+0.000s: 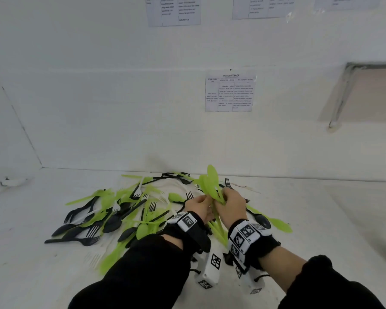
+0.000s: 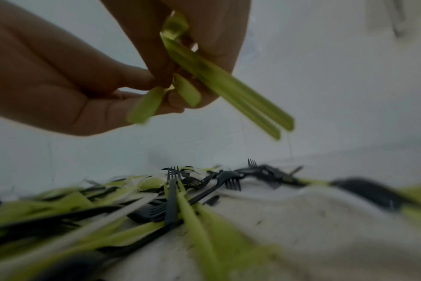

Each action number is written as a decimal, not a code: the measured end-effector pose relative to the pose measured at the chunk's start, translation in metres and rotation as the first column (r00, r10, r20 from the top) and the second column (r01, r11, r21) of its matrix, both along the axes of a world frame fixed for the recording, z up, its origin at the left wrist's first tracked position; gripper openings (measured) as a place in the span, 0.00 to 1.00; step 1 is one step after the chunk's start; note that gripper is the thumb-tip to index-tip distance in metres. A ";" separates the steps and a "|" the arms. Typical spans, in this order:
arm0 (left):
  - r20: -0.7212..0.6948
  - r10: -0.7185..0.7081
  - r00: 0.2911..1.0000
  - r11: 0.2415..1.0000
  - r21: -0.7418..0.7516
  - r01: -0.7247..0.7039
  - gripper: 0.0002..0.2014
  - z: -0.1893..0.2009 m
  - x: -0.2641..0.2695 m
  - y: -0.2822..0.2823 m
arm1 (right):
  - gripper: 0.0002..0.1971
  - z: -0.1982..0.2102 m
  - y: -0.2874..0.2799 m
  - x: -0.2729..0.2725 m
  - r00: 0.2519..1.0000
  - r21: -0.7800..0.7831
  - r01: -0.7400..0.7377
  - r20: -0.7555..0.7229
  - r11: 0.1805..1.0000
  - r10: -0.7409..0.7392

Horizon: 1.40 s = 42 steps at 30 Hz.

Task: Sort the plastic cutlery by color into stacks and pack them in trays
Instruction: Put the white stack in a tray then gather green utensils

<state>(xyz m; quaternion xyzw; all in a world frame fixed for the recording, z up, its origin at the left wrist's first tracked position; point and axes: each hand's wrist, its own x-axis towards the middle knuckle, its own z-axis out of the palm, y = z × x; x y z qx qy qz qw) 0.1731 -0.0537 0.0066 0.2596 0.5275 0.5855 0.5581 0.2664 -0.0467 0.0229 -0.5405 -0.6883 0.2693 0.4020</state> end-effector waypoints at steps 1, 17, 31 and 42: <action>0.016 -0.007 1.000 1.000 0.003 0.007 0.07 0.001 -0.001 -0.001 | 0.18 -0.001 -0.001 -0.003 0.998 0.022 -0.030 0.056 0.999 0.028; 0.113 -0.060 0.992 0.998 0.043 0.056 0.10 0.002 -0.035 -0.018 | 0.14 -0.008 -0.016 -0.031 0.988 0.012 -0.078 0.133 0.997 0.076; 0.148 -0.089 0.985 0.995 0.050 0.082 0.08 -0.003 -0.052 -0.031 | 0.05 -0.017 -0.012 -0.034 0.959 -0.328 -0.197 -0.262 0.924 0.111; 0.197 -0.044 0.979 0.999 0.026 0.040 0.05 0.000 -0.052 -0.020 | 0.09 -0.005 -0.005 -0.036 0.989 -0.270 -0.131 0.030 0.954 0.144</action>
